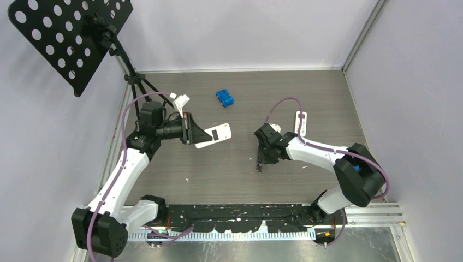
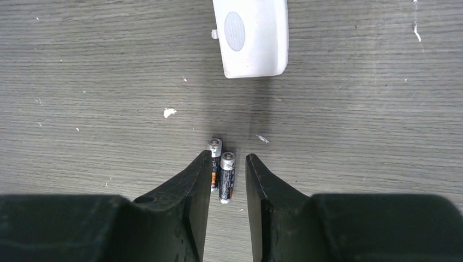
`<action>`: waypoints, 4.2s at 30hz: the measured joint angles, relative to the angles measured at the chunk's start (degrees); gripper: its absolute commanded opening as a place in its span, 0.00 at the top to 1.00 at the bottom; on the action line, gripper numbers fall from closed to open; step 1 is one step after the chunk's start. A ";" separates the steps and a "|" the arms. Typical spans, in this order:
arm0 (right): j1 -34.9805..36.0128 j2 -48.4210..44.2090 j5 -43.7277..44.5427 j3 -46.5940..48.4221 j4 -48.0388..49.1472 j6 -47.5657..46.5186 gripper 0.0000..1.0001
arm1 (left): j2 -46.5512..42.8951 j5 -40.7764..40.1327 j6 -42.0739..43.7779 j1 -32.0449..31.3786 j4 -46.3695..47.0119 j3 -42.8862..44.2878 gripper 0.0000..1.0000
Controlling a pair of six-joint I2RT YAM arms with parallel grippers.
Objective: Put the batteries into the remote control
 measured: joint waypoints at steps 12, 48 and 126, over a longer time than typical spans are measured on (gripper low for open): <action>0.50 0.00 0.37 -0.11 -0.33 0.68 0.74 | 0.02 -0.22 0.00 0.00 0.04 -0.46 1.00; 4.70 -1.31 9.77 0.70 -3.34 -1.36 0.91 | 0.59 -2.34 -3.04 0.00 1.92 -1.99 1.00; 9.44 -21.59 -2.47 6.64 34.12 -24.74 0.75 | 5.88 6.56 -36.15 -3.13 39.36 -7.80 1.00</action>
